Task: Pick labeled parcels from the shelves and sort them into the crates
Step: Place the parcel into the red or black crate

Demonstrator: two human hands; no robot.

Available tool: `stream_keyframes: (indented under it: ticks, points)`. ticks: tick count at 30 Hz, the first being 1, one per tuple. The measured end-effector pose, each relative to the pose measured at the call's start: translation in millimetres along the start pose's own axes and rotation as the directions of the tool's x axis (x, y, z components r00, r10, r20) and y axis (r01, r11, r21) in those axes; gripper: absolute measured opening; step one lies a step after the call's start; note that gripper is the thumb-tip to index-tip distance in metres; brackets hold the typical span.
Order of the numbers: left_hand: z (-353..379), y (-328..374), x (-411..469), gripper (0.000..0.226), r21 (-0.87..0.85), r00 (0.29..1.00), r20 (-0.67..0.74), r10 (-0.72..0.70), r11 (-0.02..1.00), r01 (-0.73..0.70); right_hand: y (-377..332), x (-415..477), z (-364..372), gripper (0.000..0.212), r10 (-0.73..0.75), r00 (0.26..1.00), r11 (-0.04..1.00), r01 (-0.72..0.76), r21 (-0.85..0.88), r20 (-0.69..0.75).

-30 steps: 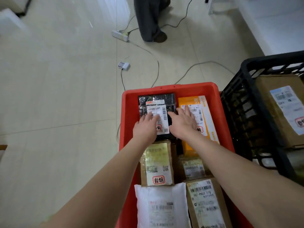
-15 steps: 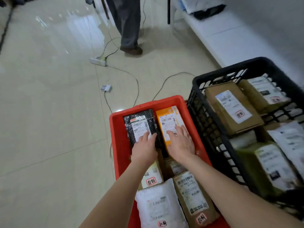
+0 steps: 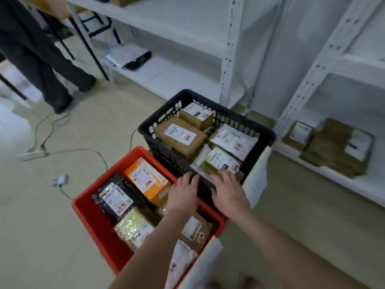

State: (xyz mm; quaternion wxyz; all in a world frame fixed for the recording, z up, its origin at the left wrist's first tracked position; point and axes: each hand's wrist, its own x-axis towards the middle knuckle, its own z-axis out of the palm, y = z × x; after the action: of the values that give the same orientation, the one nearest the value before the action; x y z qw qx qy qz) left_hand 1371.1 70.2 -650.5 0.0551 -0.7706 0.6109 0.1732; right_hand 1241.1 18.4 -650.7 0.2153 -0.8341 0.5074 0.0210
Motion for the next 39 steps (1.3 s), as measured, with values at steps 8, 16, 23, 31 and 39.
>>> stream_keyframes:
  ticks: [8,16,23,31,39]
  points:
    - [-9.0,166.7,7.9,0.067,0.098,0.952,0.055,0.3,0.948,-0.304,139.9,-81.4,-64.4,0.054,0.319,0.947,0.945,-0.316,0.083,-0.028]
    - [12.4,364.2,-2.5,0.069,0.16,0.87,0.13,0.475,0.856,-0.491,306.1,-173.8,-102.6,0.055,0.529,0.847,0.844,-0.518,0.137,-0.051]
    - [45.4,514.1,-2.7,0.07,0.164,0.839,0.168,0.517,0.825,-0.541,439.8,-232.0,-125.7,0.057,0.603,0.793,0.793,-0.583,0.175,-0.091]
    - [71.7,576.7,59.1,0.072,0.175,0.838,0.176,0.517,0.821,-0.543,526.1,-203.0,-110.9,0.053,0.628,0.777,0.767,-0.609,0.203,-0.041]
    - [123.1,595.2,189.6,0.07,0.14,0.889,0.2,0.413,0.886,-0.443,604.7,-81.8,-75.3,0.061,0.687,0.709,0.453,-0.591,0.668,0.161]
